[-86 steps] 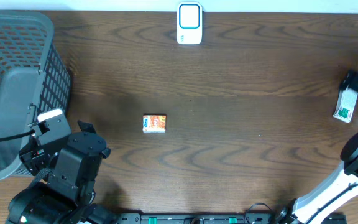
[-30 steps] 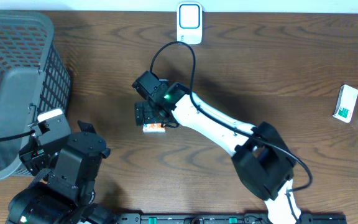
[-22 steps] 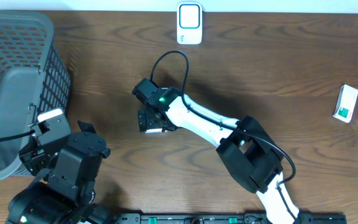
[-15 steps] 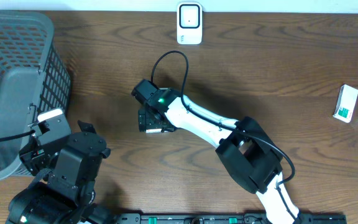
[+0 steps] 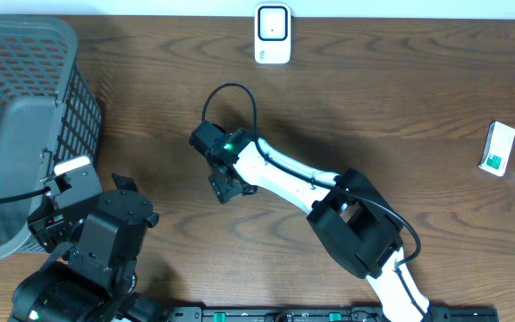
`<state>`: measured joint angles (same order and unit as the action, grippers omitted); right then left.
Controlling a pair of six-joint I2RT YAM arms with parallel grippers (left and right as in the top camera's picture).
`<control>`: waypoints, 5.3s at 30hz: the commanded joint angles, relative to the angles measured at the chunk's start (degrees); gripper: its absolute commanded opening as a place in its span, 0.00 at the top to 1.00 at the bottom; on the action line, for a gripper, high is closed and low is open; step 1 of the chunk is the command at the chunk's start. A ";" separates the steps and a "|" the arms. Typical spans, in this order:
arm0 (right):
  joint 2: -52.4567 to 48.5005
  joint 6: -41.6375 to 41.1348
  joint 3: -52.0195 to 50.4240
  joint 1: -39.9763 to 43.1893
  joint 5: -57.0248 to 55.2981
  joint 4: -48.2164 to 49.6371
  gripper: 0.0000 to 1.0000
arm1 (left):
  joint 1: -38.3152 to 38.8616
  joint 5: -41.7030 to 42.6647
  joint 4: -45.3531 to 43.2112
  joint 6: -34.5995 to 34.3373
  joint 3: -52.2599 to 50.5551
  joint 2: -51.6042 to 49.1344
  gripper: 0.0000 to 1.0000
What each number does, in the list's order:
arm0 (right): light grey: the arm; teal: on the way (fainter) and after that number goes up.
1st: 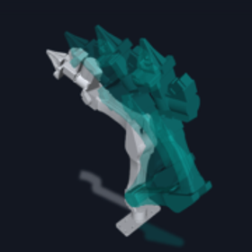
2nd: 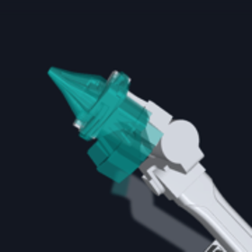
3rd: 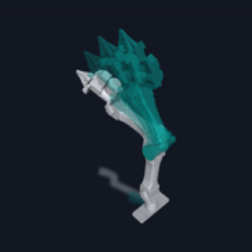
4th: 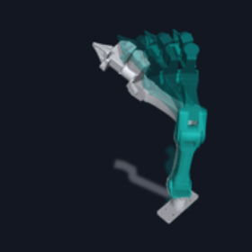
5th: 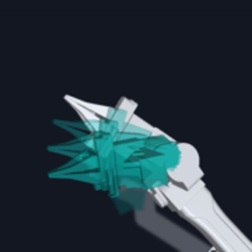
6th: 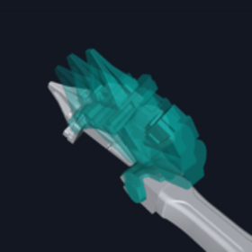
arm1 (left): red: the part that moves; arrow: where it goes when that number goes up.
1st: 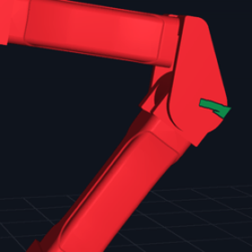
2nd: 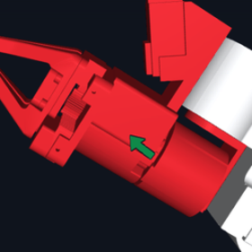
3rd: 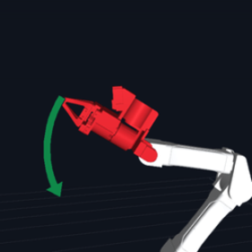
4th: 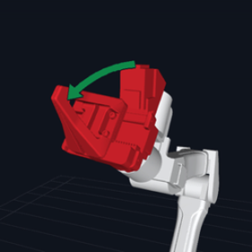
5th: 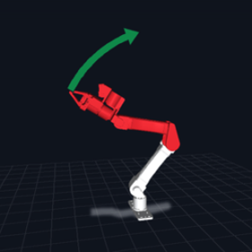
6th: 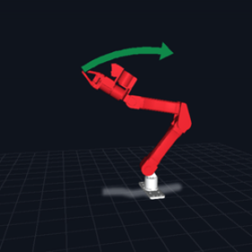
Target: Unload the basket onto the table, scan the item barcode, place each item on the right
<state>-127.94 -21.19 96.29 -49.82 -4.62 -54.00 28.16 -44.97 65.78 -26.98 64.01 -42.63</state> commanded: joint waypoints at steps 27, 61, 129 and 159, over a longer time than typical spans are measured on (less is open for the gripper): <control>11.50 -1.33 -0.83 0.33 -2.10 -11.15 0.01 | -0.28 -0.68 0.15 0.31 0.35 0.04 0.03; 5.27 -96.35 -0.79 5.14 13.92 7.96 0.31 | -0.28 -0.68 0.15 0.31 0.35 0.04 0.03; 4.33 -14.80 1.90 13.62 1.79 -10.99 0.01 | -0.28 -0.68 0.15 0.31 0.35 0.04 0.03; 10.34 -16.85 -2.67 12.33 3.63 -19.34 0.01 | -0.28 -0.68 0.15 0.31 0.35 0.04 0.03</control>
<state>-116.25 -39.46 95.81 -36.62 -0.89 -74.46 28.16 -44.97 65.78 -26.98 63.99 -42.63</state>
